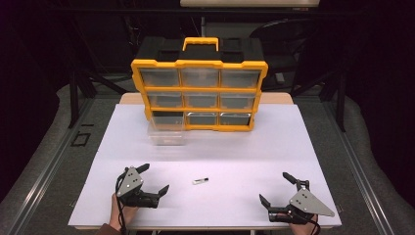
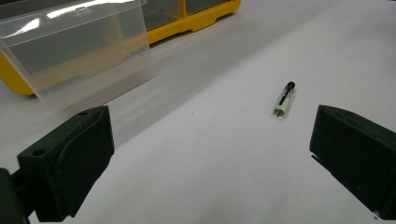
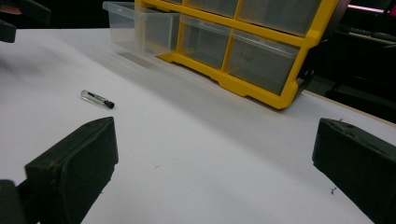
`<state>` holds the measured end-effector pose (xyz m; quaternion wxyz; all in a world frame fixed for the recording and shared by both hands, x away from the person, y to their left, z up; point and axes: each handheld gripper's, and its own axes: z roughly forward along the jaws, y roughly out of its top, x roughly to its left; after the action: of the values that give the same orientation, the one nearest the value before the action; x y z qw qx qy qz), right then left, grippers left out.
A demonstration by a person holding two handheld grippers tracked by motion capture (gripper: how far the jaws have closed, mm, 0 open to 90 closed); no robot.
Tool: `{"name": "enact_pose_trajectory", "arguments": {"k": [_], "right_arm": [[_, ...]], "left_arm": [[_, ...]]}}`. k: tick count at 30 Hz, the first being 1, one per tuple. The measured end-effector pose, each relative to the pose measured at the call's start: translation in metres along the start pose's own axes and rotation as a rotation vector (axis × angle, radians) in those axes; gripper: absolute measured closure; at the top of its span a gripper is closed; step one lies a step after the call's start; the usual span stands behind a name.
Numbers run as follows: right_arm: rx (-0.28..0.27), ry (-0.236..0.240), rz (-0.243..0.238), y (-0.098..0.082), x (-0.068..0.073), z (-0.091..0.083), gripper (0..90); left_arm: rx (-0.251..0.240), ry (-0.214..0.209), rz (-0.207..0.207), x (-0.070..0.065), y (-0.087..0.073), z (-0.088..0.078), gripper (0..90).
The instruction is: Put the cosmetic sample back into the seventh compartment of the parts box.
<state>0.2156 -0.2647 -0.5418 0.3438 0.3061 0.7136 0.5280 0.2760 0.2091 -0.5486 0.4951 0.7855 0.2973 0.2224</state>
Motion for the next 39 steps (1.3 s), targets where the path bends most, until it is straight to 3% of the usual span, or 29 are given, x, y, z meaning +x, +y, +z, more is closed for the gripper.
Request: {"name": "enact_pose_trajectory", "arguments": {"k": [16, 19, 26, 29, 30, 33, 39], "right_arm": [[0.004, -0.001, -0.003, 0.0, 0.0, 0.0, 0.0], [0.004, -0.003, -0.002, 0.0, -0.001, 0.0, 0.0], [0.003, -0.001, -0.005, 0.0, 0.0, -0.001, 0.0], [0.003, 0.002, 0.0, 0.0, -0.001, 0.0, 0.0], [0.002, 0.003, 0.001, -0.001, -0.002, 0.0, 0.0], [0.002, 0.008, 0.002, -0.001, -0.002, 0.0, 0.0], [0.004, 0.009, 0.0, -0.001, -0.002, 0.0, 0.0]], "left_arm": [[0.091, -0.058, 0.051, -0.011, 0.015, 0.027, 0.0], [0.099, -0.089, 0.043, -0.011, 0.018, 0.033, 0.0], [0.137, -0.114, 0.097, -0.019, 0.03, 0.048, 0.0], [0.152, -0.131, 0.099, -0.02, 0.033, 0.053, 0.0], [0.16, -0.161, 0.091, -0.022, 0.037, 0.056, 0.0], [0.185, -0.16, 0.131, -0.028, 0.043, 0.062, 0.0], [0.234, -0.147, 0.168, -0.035, 0.05, 0.073, 0.0]]}}
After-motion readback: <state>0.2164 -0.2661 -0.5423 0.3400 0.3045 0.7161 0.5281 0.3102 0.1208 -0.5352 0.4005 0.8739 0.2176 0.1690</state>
